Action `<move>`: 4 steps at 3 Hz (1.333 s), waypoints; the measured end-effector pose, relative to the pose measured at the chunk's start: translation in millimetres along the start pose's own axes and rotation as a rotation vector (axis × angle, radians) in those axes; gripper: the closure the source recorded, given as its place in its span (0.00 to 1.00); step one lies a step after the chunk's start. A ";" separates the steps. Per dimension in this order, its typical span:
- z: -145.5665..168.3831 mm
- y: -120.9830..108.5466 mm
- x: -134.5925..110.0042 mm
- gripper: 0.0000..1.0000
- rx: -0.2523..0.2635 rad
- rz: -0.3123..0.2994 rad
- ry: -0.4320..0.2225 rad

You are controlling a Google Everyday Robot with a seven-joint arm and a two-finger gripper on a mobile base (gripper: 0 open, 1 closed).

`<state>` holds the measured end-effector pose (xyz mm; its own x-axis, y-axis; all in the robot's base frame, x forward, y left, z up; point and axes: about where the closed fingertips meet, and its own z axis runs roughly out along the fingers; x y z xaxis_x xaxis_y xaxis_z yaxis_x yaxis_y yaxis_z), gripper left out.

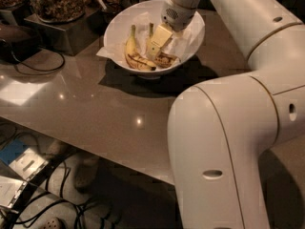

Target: Pick banana from white bowl

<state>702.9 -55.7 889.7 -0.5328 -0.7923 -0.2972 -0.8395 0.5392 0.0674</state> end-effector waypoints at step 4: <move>6.6 -6.7 -0.2 0.33 -0.026 0.069 -0.051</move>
Offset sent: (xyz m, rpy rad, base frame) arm -0.0036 -0.0066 0.0014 0.0623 0.0278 -0.0417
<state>709.4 -57.3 883.0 -0.5842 -0.7373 -0.3392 -0.8035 0.5842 0.1141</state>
